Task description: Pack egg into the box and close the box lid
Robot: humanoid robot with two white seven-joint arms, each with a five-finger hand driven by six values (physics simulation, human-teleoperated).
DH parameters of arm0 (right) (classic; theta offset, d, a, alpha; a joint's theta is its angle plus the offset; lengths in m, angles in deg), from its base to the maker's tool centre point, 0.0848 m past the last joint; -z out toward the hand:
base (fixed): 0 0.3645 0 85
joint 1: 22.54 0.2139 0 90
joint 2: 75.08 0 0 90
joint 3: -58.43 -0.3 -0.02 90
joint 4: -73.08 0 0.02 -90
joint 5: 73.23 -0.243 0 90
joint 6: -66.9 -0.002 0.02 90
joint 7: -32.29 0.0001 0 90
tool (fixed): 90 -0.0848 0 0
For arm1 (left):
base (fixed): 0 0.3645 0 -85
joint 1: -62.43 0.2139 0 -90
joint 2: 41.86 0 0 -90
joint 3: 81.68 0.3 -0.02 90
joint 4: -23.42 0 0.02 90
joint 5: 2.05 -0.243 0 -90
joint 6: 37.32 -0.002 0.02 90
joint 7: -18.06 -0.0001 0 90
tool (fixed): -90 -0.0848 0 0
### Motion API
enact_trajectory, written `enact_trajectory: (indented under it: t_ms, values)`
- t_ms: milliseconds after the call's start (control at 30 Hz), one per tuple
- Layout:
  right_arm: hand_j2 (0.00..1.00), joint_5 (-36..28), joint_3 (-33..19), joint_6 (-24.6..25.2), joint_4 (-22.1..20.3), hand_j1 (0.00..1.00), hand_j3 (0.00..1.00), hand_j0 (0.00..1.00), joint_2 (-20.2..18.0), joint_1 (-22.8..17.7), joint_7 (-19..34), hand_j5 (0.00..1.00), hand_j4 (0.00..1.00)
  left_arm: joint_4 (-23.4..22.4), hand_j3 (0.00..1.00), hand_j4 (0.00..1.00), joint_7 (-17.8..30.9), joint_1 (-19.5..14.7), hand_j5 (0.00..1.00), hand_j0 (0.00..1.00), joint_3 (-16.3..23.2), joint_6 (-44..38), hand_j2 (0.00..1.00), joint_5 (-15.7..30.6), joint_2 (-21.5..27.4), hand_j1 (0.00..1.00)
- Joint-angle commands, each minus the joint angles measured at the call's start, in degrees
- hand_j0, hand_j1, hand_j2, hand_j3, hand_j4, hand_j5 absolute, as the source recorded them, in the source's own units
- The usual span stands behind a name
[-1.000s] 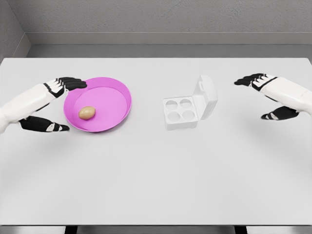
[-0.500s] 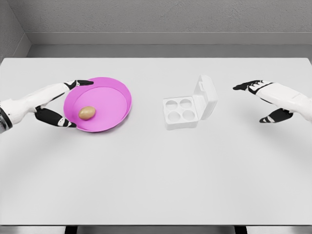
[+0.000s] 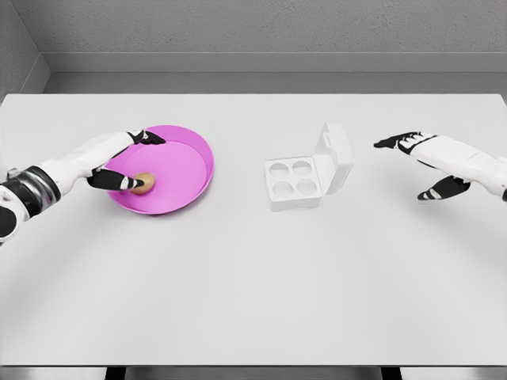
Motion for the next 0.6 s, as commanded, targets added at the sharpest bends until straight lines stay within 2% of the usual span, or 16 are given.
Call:
enact_trajectory:
  t_ms: [0,67,333,467,567]
  values:
    - [1.00,-0.2,1.4,0.1,0.8,1.00,1.00,1.00,0.4,0.2,-0.1,1.00,1.00,-0.5,0.77,0.77,-0.1,0.1,0.77,0.77,-0.9,-0.2,0.77,-5.8,-3.0,0.77]
    - [1.00,-0.3,2.5,0.0,1.9,1.00,1.00,1.00,0.5,1.0,-0.1,1.00,1.00,-0.5,0.78,0.78,-0.1,0.5,0.78,0.78,-1.0,-0.2,0.78,-6.5,-3.0,0.78]
    - [1.00,0.1,2.6,0.0,2.1,1.00,1.00,1.00,1.4,0.8,0.0,1.00,1.00,-0.5,0.78,0.78,-0.1,2.4,0.78,0.78,-1.1,-0.3,0.78,-8.9,-3.4,0.78]
    - [1.00,0.3,3.5,-0.2,4.1,1.00,1.00,1.00,2.0,1.0,-0.1,1.00,1.00,-0.7,0.78,0.78,-0.1,4.1,0.78,0.78,-2.9,-2.2,0.78,-10.0,-4.2,0.78]
    - [1.00,0.3,3.5,-0.2,4.9,1.00,1.00,1.00,2.1,2.1,-0.1,1.00,1.00,-1.9,0.78,0.78,-0.1,4.1,0.78,0.78,-3.0,-2.3,0.78,-11.7,-5.5,0.78]
